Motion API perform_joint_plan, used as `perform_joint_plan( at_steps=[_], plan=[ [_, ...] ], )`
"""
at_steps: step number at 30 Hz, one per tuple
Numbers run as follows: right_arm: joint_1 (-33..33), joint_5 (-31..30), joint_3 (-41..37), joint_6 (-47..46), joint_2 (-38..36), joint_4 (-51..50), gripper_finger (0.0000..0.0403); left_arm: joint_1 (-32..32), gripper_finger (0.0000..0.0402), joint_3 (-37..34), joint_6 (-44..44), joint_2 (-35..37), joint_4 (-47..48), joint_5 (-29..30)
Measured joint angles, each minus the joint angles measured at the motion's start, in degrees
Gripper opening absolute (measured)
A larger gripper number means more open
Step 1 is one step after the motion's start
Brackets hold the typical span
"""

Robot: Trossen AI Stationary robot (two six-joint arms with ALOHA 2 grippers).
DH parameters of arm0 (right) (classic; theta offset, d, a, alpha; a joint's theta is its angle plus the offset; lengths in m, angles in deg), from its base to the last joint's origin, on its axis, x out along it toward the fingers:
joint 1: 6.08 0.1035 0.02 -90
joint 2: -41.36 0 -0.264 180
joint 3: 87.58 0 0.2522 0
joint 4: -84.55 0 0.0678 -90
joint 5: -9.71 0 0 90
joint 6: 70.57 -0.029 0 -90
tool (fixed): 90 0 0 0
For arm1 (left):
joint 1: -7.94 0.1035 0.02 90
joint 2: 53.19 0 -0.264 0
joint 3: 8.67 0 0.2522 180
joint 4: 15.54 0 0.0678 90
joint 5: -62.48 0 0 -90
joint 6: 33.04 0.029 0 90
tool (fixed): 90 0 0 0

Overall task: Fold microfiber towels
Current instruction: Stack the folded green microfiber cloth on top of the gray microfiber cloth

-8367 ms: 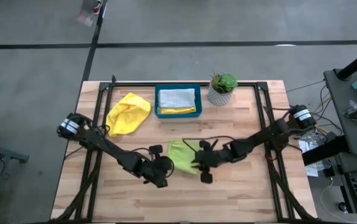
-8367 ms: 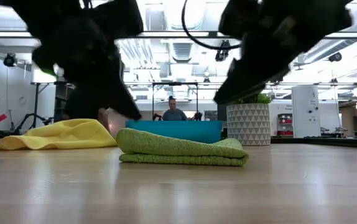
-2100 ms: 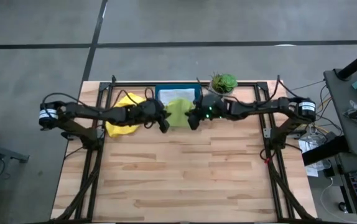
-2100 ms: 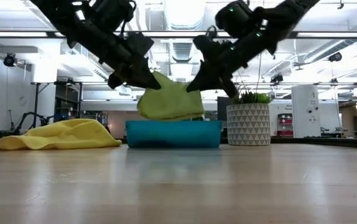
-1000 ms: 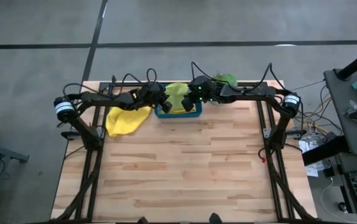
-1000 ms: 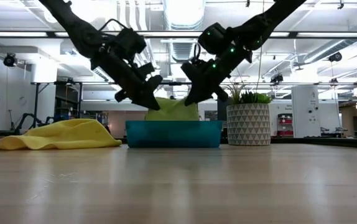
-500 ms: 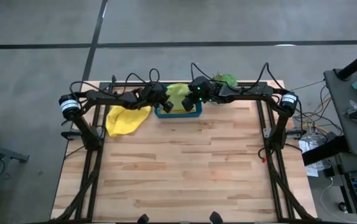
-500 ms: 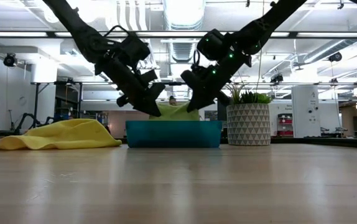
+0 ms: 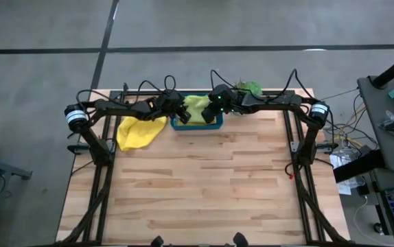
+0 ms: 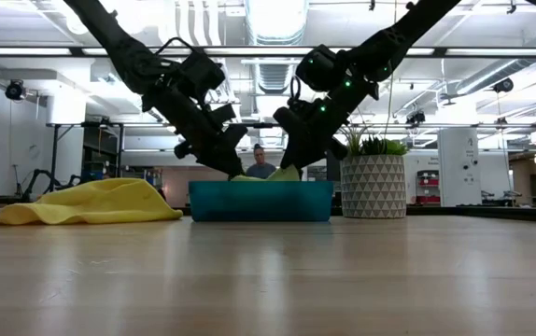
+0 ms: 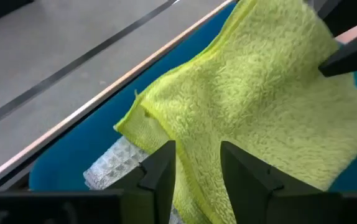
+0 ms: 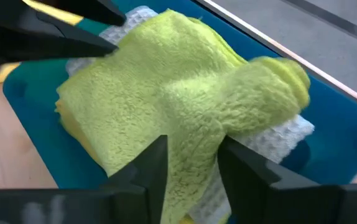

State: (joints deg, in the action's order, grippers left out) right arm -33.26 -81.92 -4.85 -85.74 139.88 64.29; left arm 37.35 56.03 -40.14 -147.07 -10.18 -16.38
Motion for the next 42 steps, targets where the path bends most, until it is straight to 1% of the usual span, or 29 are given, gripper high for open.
perform_joint_plan(
  at_steps=[3, 6, 12, 14, 17, 22, 25, 27, 31, 33, 38, 42],
  plan=[
    [-0.57, 0.01, 0.0, 0.73, -0.59, -1.11, 0.0144, 0.08, 0.012, 0.0, 0.02, 1.39, 0.64, 0.04],
    [-1.3, -0.02, 0.02, 1.83, -1.41, -2.22, 0.0157, 0.13, 0.0123, 0.04, 0.42, 3.23, 2.0, 0.07],
    [-3.07, 0.03, 0.02, 3.37, -4.25, -4.33, 0.0162, 0.13, 0.0122, 0.77, 4.95, 5.52, 1.72, -0.19],
    [-3.5, 0.05, 0.04, 4.11, -5.1, -4.42, 0.0154, 0.27, 0.0115, 1.23, 6.16, 5.47, 1.83, -0.41],
    [-3.66, 0.07, 0.04, 4.76, -5.84, -4.51, 0.0131, 0.44, 0.0091, 2.75, 7.53, 4.25, 1.77, -1.66],
    [-3.61, 0.13, 0.04, 5.87, -6.16, -5.33, 0.0072, 1.29, 0.0038, 6.17, 8.85, 0.83, 1.86, -5.92],
    [-3.61, 0.14, 0.04, 6.27, -6.16, -5.84, 0.0037, 1.75, 0.001, 7.96, 9.87, -1.4, 2.27, -6.48],
    [-3.61, 0.14, 0.04, 6.86, -6.16, -5.89, 0.0017, 2.08, 0.0003, 9.44, 10.88, -2.91, 3.44, -6.63],
    [-3.51, 0.16, 0.04, 7.07, -5.98, -4.86, 0.0009, 3.01, 0.0003, 11.47, 11.08, -7.17, 3.28, -6.64],
    [-3.46, 0.18, 0.07, 7.05, -5.59, -4.57, 0.0009, 3.39, 0.0001, 12.47, 11.0, -9.53, 3.45, -5.43],
    [-3.46, 0.16, 0.07, 6.94, -3.53, -4.17, 0.0009, 3.72, 0.0, 13.78, 10.37, -12.97, 3.56, -0.2],
    [-3.46, 0.16, 0.07, 7.07, -3.15, -3.83, 0.0009, 3.7, 0.0, 13.77, 8.05, -12.69, 8.74, 4.66]
  ],
)
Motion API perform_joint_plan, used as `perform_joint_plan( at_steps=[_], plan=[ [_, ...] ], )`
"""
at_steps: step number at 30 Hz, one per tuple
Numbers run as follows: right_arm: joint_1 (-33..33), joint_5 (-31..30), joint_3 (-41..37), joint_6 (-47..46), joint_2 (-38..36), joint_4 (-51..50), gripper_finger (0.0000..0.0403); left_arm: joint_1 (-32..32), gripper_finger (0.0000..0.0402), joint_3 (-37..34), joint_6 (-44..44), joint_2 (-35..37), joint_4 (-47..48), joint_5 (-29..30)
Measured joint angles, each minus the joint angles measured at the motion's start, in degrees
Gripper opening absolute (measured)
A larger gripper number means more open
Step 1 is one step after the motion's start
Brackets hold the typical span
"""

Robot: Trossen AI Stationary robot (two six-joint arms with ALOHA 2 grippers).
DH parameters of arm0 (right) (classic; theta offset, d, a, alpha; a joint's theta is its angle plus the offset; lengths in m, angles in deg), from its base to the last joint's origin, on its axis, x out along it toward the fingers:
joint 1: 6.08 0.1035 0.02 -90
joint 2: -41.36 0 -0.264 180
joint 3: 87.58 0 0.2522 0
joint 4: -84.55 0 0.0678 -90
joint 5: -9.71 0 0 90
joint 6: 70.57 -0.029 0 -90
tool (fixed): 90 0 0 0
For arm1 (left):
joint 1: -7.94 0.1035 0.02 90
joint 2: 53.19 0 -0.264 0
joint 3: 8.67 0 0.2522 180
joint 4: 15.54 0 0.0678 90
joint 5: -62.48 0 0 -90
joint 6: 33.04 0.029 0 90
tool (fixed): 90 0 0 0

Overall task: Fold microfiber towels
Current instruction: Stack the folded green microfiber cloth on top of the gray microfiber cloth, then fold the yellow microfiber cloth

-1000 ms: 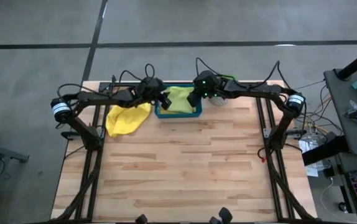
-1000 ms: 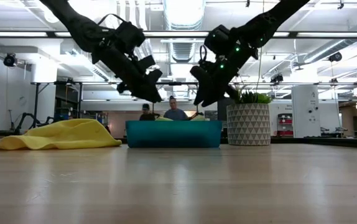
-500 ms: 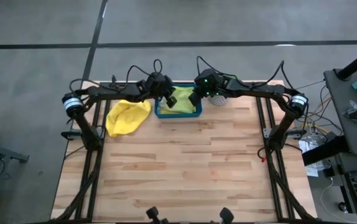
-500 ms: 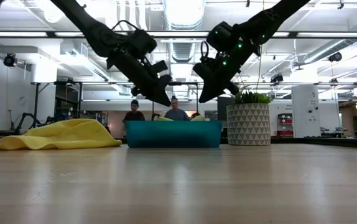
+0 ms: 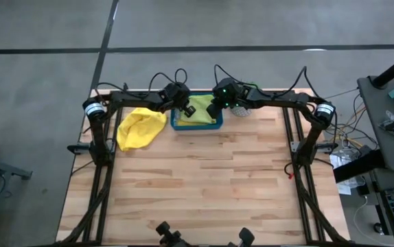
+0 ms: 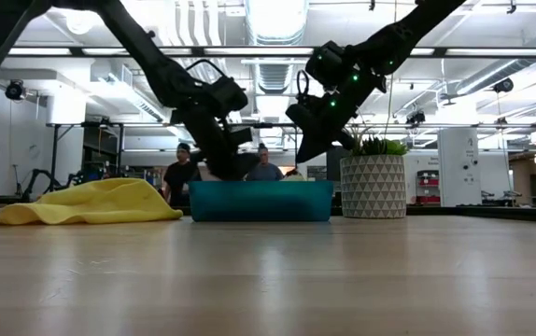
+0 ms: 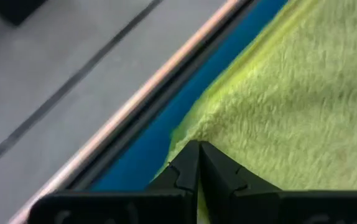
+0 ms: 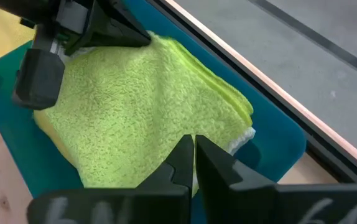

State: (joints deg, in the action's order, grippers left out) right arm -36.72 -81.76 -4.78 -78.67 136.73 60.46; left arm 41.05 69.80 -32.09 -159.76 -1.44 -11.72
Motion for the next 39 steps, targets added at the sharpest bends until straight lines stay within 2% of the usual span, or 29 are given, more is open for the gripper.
perform_joint_plan(
  at_steps=[4, 9, 13, 15, 19, 23, 27, 34, 39],
  plan=[
    [0.0, 0.02, 0.0, 0.11, 0.0, 0.43, 0.0009, 0.0, 0.0, -0.06, -1.6, 0.98, 4.35, 1.43],
    [0.27, 0.09, 0.0, 0.09, 0.0, 0.66, 0.0009, 0.0, 0.0, -0.13, -1.67, 2.51, 5.16, 1.49],
    [0.87, 0.22, 0.0, 0.14, 0.0, 0.91, 0.0009, -0.05, 0.0, -0.22, 0.44, 6.45, 4.95, 1.11],
    [1.01, 0.22, 0.0, 0.18, 0.0, 1.46, 0.0009, -0.08, 0.0, -0.51, 2.93, 8.61, 4.77, -1.48],
    [1.01, 0.2, 0.02, 0.81, 0.0, 2.98, 0.0009, -0.13, 0.0, -1.46, 5.18, 10.58, 5.1, -11.19],
    [2.08, 0.11, 0.02, 4.26, -0.7, 3.3, 0.0008, -2.11, 0.0, -2.29, 4.88, 13.16, 7.45, -13.32],
    [4.94, 0.44, -0.55, 6.81, -3.32, 3.51, 0.0008, -5.82, 0.0, -2.31, 3.91, 18.07, 14.55, -13.54],
    [10.21, 0.42, -4.54, 11.15, -9.68, 3.45, 0.0008, -10.21, 0.0, -3.16, 3.8, 26.19, 39.07, -13.62],
    [12.88, 0.39, -9.43, 10.6, -14.45, 3.8, 0.0008, -11.37, 0.0024, -8.08, -0.84, 29.79, 46.07, -13.3]
  ],
)
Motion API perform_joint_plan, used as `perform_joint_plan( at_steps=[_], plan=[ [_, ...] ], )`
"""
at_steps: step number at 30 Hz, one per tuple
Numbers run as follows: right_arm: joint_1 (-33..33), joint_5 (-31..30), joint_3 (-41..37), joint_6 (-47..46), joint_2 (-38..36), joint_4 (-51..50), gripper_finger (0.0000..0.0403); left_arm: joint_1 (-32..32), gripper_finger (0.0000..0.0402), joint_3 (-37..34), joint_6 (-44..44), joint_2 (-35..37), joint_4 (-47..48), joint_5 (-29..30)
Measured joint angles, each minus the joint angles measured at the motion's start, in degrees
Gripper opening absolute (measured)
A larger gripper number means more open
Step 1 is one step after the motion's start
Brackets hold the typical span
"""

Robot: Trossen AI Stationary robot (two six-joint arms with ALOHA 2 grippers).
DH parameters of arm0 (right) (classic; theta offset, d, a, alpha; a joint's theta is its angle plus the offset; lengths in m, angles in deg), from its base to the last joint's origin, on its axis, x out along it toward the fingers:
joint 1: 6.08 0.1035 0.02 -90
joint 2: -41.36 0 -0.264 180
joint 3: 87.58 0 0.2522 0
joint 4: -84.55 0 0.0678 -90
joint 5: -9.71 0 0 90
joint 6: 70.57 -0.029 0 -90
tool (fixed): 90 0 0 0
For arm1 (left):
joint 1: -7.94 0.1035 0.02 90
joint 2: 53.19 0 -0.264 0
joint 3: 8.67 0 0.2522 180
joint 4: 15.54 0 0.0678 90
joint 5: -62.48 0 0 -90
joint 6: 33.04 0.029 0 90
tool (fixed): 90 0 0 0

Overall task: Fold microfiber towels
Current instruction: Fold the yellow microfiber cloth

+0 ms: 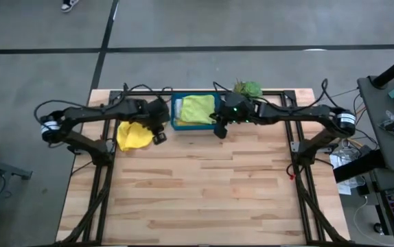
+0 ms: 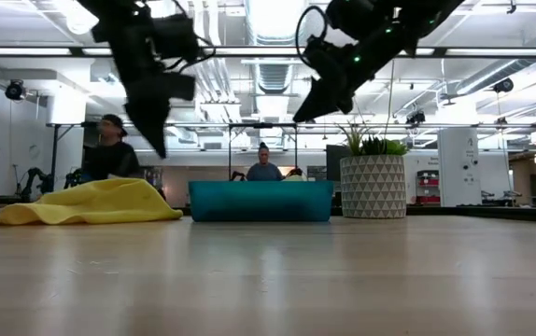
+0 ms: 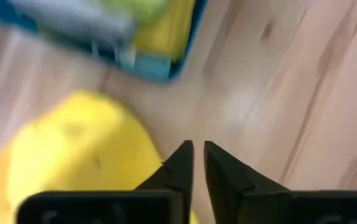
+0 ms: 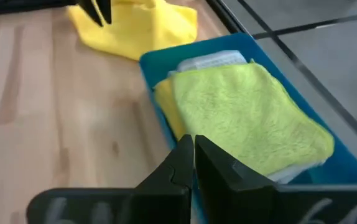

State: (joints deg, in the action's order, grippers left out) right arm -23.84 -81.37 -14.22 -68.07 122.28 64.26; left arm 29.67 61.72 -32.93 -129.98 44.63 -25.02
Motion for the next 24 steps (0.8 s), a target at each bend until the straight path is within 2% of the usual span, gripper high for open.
perform_joint_plan(
  at_steps=[3, 7, 12, 17, 24],
  plan=[
    [1.28, 0.0, -2.9, -1.44, -2.13, 2.14, 0.0008, -0.69, 0.0064, -4.43, -3.95, 1.08, 3.42, 0.32],
    [2.43, 0.01, -6.23, -2.99, -3.81, 5.23, 0.0008, -1.71, 0.0126, -9.96, -12.17, 0.96, 3.24, 1.71],
    [2.94, -0.02, -8.08, -4.23, -4.5, 7.0, 0.0008, -3.37, 0.0182, -12.94, -21.39, -1.59, 2.65, 5.82],
    [3.29, -0.04, -8.57, -5.53, -3.98, 7.45, 0.0008, -3.71, 0.0193, -13.28, -27.11, -5.28, 2.47, 11.19],
    [4.67, -0.12, -9.38, -6.49, -4.31, 7.79, 0.0009, -3.87, 0.0165, -13.15, -28.37, -10.61, 1.66, 10.87]
  ],
)
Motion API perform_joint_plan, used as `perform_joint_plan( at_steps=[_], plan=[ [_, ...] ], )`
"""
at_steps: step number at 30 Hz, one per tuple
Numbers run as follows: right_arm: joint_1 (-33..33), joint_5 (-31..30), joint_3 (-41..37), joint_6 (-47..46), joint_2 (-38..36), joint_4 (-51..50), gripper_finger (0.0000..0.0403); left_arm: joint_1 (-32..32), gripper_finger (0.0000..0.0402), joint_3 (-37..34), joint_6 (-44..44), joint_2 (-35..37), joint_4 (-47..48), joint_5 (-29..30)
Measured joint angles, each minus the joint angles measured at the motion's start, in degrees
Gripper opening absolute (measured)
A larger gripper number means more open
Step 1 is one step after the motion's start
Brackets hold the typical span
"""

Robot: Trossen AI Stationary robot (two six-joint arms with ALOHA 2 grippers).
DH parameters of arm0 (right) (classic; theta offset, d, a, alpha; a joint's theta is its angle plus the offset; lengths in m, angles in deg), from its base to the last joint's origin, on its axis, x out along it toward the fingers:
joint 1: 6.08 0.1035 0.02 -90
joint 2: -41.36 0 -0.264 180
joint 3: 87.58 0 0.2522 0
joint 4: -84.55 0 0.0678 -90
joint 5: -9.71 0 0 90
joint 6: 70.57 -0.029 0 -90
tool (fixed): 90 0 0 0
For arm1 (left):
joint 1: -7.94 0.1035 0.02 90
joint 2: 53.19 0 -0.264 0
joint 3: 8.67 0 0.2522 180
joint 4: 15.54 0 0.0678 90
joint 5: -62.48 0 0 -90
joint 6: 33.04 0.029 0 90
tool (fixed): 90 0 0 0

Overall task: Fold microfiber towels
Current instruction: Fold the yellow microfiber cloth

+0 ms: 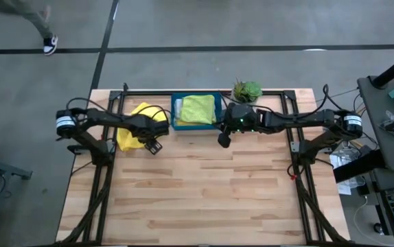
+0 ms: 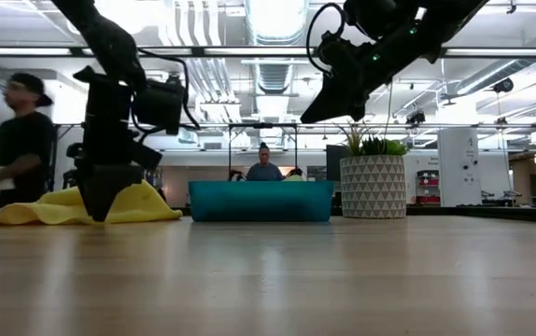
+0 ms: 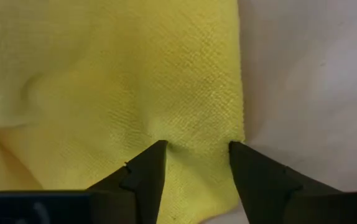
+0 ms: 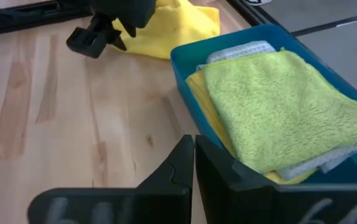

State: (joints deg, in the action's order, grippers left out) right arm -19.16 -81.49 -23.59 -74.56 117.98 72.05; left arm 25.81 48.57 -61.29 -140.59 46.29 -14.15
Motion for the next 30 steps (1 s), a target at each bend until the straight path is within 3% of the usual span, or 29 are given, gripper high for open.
perform_joint_plan(
  at_steps=[4, 9, 17, 25, 30],
  plan=[
    [1.28, -0.16, -0.59, -0.87, 0.0, 0.09, 0.0009, -0.48, 0.0116, 0.25, -0.97, -1.54, -0.08, -0.76],
    [3.59, -0.37, -1.11, -2.49, -0.01, 0.19, 0.0009, -3.33, 0.0014, 0.7, -1.95, -0.44, 0.06, -2.64],
    [8.26, -0.34, -1.14, 0.24, -0.02, 0.93, 0.0009, -13.7, 0.0002, 4.4, -6.34, 7.34, -2.42, -7.51],
    [14.77, -0.34, -1.14, 4.16, 0.0, 1.22, 0.0013, -26.27, 0.0001, 5.58, -7.39, 15.28, -25.55, -7.72],
    [21.26, -0.31, -1.14, 4.09, 0.0, 3.12, 0.0052, -31.52, 0.0001, 5.6, -3.93, 15.82, -38.13, -7.02]
  ],
)
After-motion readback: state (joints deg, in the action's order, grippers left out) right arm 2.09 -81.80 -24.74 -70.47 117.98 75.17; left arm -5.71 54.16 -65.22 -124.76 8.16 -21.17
